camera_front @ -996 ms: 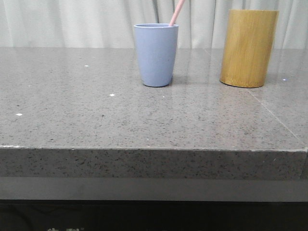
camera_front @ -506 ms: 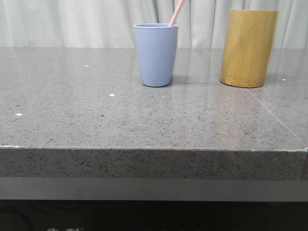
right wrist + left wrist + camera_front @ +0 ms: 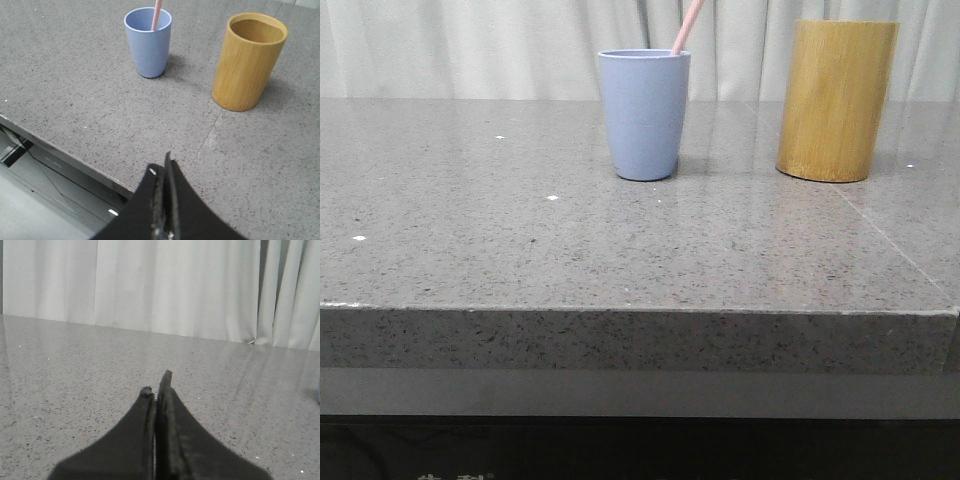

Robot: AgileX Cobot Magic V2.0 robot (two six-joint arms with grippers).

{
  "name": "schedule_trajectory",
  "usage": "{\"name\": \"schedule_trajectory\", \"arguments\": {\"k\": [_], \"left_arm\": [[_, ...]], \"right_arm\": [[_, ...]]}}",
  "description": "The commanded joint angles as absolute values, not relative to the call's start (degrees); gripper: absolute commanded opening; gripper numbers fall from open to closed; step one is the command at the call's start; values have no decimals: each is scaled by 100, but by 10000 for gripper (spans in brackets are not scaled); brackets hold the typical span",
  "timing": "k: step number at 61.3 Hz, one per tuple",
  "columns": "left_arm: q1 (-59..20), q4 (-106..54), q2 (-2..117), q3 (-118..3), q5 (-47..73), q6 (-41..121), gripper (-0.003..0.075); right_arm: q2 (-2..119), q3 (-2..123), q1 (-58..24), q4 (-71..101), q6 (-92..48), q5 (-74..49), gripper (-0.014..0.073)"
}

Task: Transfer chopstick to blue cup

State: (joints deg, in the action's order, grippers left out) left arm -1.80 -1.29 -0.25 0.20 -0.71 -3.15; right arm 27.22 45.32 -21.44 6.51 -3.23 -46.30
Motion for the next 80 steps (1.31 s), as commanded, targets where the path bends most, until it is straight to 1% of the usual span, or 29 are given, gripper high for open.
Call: {"name": "schedule_trajectory", "arguments": {"k": [1,6,12,19,24,35,42,53,80], "left_arm": [[-176,-122,-157,85,-517,-354,-19],[-176,-122,-157,85,-517,-354,-19],[-176,-122,-157,85,-517,-354,-19],[-176,-122,-157,85,-517,-354,-19],[-176,-122,-157,85,-517,-354,-19],[-176,-122,-157,85,-517,-354,-19],[-176,-122,-157,85,-517,-354,-19],[-176,-122,-157,85,-517,-354,-19],[-176,-122,-157,85,-517,-354,-19]], "right_arm": [[2491,4374,-1755,460,-358,-3810,-117],[2104,3822,-1235,429,-364,-3061,-117],[1483,2823,-703,385,-363,-1815,-117],[808,1724,-386,391,-363,-711,-117],[387,1026,-255,472,-363,-361,-117],[-152,238,-51,762,-363,-275,-117],[-180,-144,-13,762,-363,106,-117],[-180,-132,-13,515,-363,138,-117],[-180,-132,4,521,-363,341,-117]]}}
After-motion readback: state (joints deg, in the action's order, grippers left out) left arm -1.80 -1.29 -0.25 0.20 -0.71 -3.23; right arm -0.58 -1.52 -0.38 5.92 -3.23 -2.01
